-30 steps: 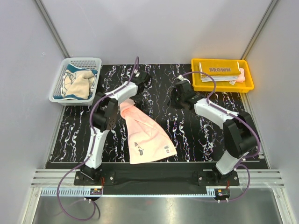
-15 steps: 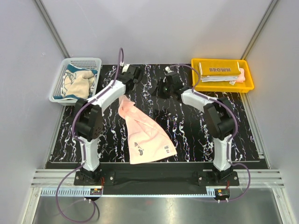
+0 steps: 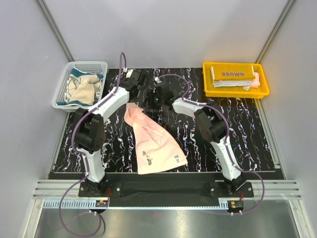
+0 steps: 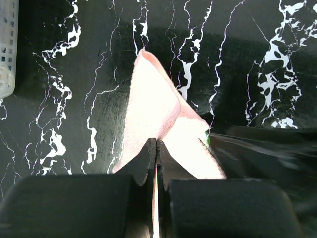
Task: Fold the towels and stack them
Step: Flatten out the crumpled towel
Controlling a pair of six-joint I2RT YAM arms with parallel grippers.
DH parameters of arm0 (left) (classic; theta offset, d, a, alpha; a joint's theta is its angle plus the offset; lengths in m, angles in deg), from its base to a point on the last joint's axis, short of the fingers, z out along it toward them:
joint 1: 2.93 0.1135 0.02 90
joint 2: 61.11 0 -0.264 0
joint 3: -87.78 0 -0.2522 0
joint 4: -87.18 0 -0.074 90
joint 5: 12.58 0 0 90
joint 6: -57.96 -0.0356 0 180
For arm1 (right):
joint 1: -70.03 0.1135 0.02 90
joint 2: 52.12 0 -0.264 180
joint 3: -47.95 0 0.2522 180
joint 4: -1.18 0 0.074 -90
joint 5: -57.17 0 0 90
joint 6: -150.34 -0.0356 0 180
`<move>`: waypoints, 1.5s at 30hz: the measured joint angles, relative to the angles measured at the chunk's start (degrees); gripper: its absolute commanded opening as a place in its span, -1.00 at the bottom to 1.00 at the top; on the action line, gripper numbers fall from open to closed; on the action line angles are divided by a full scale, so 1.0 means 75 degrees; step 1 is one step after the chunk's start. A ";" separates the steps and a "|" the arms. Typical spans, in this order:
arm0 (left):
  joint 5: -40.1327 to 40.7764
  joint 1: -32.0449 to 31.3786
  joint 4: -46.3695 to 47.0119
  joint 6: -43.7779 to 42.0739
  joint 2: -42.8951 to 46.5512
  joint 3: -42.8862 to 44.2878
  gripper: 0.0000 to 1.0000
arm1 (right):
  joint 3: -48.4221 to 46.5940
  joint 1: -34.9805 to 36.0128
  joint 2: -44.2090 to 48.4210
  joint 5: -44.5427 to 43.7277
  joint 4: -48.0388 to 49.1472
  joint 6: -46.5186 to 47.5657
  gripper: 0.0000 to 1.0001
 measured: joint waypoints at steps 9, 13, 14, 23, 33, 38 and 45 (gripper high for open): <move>-0.0178 0.0093 0.0023 0.0029 0.0463 -0.0090 -1.00 | -0.0143 0.0271 -0.0344 -0.0137 -0.0154 -0.0425 0.06; -0.0216 0.0119 0.0073 0.0029 0.0568 -0.0090 -1.00 | -0.0233 0.0268 -0.0425 -0.0210 -0.0099 -0.0624 0.05; -0.0233 0.0122 0.0087 0.0026 0.0580 -0.0093 -1.00 | -0.0300 0.0268 -0.0481 -0.0207 -0.0102 -0.0676 0.04; -0.0370 0.0143 0.0178 0.0023 0.0597 -0.0210 -1.00 | -0.0542 0.0274 -0.0758 -0.0248 0.0169 -0.1151 -0.06; -0.0603 0.0172 0.0321 0.0017 0.0609 -0.0294 -1.00 | -0.0542 0.0303 -0.0813 -0.0388 0.0286 -0.1358 -0.02; -0.0705 0.0172 0.0358 -0.0003 0.0609 -0.0294 -1.00 | -0.0627 0.0332 -0.0903 -0.0326 0.0527 -0.1376 0.08; -0.0787 0.0178 0.0393 -0.0052 0.0612 -0.0294 -1.00 | -0.1000 0.0361 -0.1177 -0.0248 0.0548 -0.1364 -0.03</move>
